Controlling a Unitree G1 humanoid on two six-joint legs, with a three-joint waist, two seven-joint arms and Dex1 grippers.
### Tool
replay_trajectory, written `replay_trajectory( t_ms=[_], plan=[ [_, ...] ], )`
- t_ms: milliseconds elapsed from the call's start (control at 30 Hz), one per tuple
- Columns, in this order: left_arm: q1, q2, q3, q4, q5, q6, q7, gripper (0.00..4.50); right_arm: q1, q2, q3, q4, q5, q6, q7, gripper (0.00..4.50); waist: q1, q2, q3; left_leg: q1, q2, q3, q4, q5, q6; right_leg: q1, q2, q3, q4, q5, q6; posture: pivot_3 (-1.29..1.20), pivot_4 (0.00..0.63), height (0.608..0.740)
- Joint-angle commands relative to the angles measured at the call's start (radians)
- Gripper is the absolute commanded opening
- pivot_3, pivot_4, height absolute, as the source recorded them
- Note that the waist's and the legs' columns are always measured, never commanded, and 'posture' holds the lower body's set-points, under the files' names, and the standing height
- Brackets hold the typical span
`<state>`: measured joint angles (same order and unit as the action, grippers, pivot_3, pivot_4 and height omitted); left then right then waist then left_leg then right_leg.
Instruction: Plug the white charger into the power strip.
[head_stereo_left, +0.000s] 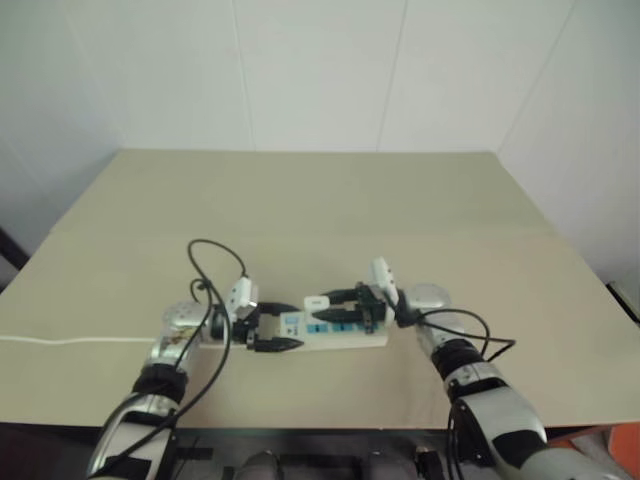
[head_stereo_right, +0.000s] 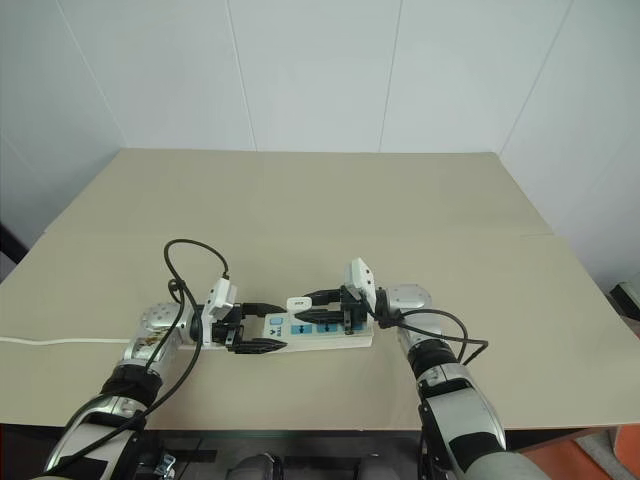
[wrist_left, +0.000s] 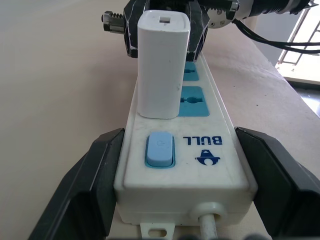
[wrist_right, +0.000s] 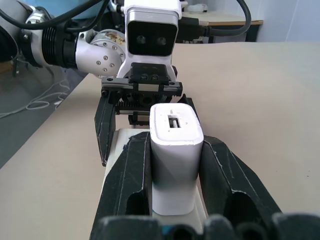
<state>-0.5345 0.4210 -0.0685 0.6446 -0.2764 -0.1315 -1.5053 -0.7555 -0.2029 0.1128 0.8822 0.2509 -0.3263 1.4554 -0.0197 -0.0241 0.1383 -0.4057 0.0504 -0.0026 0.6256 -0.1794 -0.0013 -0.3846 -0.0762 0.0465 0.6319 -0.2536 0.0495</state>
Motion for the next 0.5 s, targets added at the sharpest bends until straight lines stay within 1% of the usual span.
replay_trajectory(
  t_ms=[33, 333, 500],
  plan=[
    [0.005, -0.003, -0.013, -0.048, -0.008, -0.005, -0.021, 3.25, 0.003, -0.027, 0.023, 0.052, -0.081, 0.031, -0.077, 1.11, -0.001, 0.000, 0.000, 0.000, 0.000, 0.000, 0.000, 0.000, 0.000, 0.000, 0.000, 0.000, 0.000, 0.000, 0.000, 0.00, 0.150, 0.740],
    [0.010, -0.005, -0.011, -0.054, -0.008, -0.005, -0.017, 3.25, -0.005, -0.030, 0.033, 0.059, -0.074, 0.131, -0.071, 1.11, -0.004, 0.000, 0.000, 0.001, 0.000, 0.000, 0.000, 0.000, 0.000, 0.000, 0.000, 0.001, 0.000, 0.000, 0.000, 0.00, 0.150, 0.740],
    [0.008, -0.008, -0.008, -0.047, -0.008, -0.008, -0.011, 3.25, 0.008, -0.023, 0.011, 0.046, -0.059, 0.037, -0.065, 1.11, -0.004, 0.000, 0.000, 0.001, 0.000, 0.000, 0.000, 0.000, 0.000, 0.000, 0.000, 0.001, 0.000, 0.000, 0.000, 0.00, 0.150, 0.740]
  ],
)
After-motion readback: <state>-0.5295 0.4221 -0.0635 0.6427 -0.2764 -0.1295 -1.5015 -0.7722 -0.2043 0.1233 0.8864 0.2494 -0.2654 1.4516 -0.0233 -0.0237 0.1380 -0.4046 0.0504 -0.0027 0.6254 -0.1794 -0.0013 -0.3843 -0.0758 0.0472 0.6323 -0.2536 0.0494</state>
